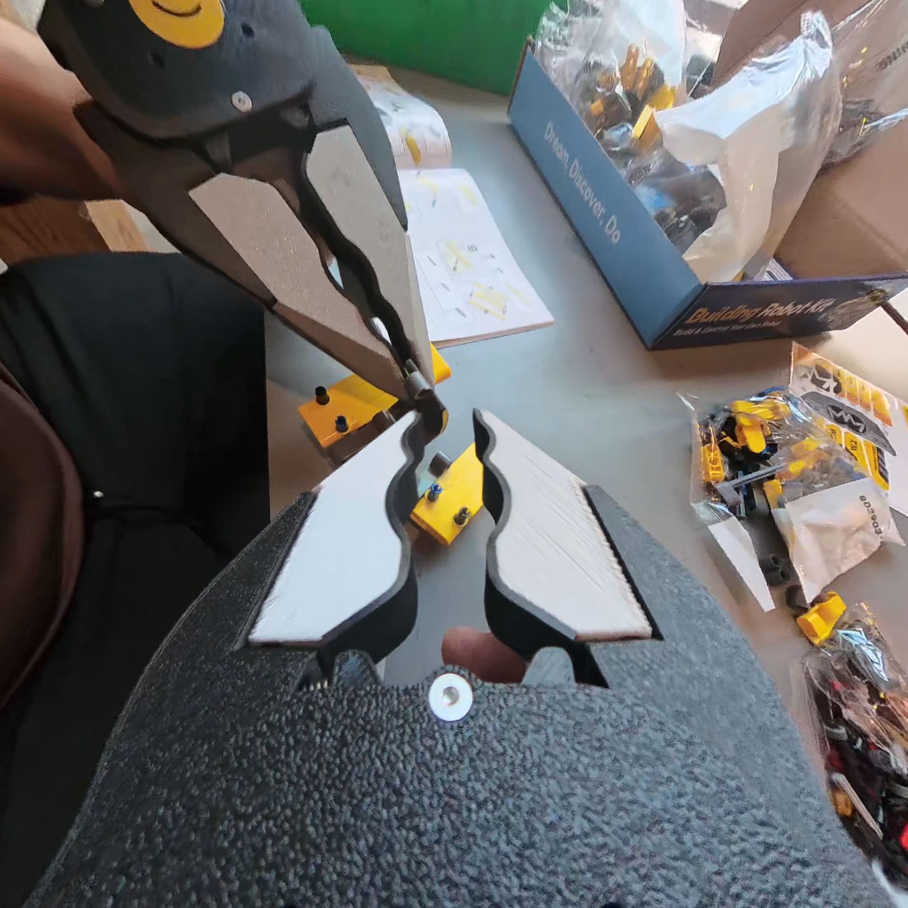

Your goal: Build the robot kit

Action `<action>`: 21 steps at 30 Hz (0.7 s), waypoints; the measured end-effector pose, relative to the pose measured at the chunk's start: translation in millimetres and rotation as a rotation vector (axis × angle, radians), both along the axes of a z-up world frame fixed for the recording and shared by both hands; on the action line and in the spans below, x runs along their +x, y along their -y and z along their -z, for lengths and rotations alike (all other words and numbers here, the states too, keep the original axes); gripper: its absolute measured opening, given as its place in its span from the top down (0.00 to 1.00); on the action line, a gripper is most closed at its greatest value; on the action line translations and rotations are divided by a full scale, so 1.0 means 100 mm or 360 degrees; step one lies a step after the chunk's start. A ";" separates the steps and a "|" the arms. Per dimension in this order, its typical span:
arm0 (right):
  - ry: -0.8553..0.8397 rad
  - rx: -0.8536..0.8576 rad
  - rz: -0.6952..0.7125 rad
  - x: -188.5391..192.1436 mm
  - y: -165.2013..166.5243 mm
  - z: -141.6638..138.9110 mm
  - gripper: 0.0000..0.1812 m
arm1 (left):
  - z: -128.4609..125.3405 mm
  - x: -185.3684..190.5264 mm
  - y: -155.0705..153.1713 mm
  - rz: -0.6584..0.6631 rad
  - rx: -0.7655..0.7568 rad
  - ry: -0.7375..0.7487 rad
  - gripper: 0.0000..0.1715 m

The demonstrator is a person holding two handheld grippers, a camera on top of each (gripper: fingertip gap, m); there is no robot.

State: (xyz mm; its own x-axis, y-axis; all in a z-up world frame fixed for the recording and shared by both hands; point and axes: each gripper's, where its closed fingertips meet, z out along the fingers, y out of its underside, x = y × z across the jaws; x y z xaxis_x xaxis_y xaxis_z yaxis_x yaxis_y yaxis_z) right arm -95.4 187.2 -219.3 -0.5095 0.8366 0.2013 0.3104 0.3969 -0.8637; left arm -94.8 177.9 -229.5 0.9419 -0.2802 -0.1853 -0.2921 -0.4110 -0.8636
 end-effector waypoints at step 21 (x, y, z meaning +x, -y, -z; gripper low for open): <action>0.0029 -0.0110 -0.0210 -0.05 0.22 0.02 0.98 | 0.15 0.01 0.07 0.0099 -0.0298 0.0202 1.00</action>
